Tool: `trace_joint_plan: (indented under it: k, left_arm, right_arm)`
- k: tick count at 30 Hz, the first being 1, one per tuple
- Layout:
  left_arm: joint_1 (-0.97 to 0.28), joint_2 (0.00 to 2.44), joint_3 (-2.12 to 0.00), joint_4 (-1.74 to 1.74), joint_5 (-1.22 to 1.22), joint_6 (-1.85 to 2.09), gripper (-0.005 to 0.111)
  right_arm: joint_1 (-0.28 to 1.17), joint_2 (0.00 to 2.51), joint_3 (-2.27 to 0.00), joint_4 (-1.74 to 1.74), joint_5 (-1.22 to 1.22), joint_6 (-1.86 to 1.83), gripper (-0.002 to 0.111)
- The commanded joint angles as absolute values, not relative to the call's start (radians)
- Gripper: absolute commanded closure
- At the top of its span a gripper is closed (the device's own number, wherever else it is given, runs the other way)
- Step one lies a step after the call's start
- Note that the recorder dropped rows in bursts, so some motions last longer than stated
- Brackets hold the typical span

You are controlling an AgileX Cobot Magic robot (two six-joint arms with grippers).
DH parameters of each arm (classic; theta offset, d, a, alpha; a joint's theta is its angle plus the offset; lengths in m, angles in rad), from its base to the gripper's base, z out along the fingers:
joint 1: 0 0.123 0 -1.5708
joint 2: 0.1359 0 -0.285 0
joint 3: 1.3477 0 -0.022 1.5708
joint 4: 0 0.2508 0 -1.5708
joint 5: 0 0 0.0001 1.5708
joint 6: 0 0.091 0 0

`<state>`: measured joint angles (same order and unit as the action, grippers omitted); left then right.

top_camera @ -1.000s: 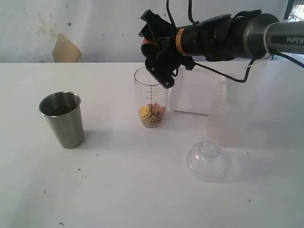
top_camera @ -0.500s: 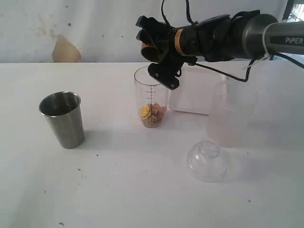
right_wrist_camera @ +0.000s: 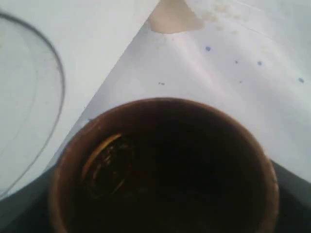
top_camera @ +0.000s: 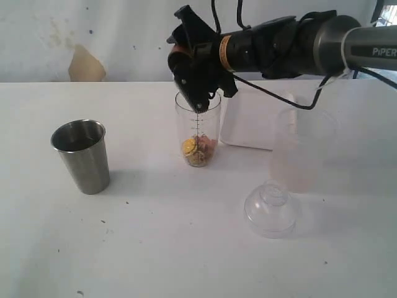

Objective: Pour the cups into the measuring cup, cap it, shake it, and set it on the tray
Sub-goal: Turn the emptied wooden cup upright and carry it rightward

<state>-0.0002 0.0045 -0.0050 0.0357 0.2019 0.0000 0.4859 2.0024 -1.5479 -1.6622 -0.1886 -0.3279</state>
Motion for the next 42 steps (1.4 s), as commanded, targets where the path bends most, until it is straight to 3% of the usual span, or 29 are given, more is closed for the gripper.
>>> trace_joint_plan:
  k: [1, 4, 8, 15, 28, 42]
  left_arm:
    - [-0.004, 0.0, 0.0, 0.031, 0.193, 0.0, 0.107]
    - [-0.004, 0.0, 0.0, 0.031, 0.193, 0.0, 0.107]
    - [-0.004, 0.0, 0.0, 0.031, 0.193, 0.0, 0.107]
    - [-0.004, 0.0, 0.0, 0.031, 0.193, 0.0, 0.107]
    - [-0.004, 0.0, 0.0, 0.031, 0.193, 0.0, 0.107]
    - [-0.004, 0.0, 0.0, 0.031, 0.193, 0.0, 0.107]
  right_arm:
    - [0.464, 1.944, -1.545, -1.656, -0.341, -0.142, 0.108]
    - [0.428, 1.904, -1.545, -1.656, -0.533, 0.0, 0.108]
    - [0.428, 1.899, -1.545, -1.744, -0.47, 0.0, 0.108]
    - [0.43, 1.899, -1.499, -1.744, -0.181, -0.365, 0.108]
    - [0.466, 1.899, -1.445, -1.744, -0.078, -0.676, 0.108]
    - [0.5, 1.901, -1.445, -1.744, -0.006, -0.704, 0.108]
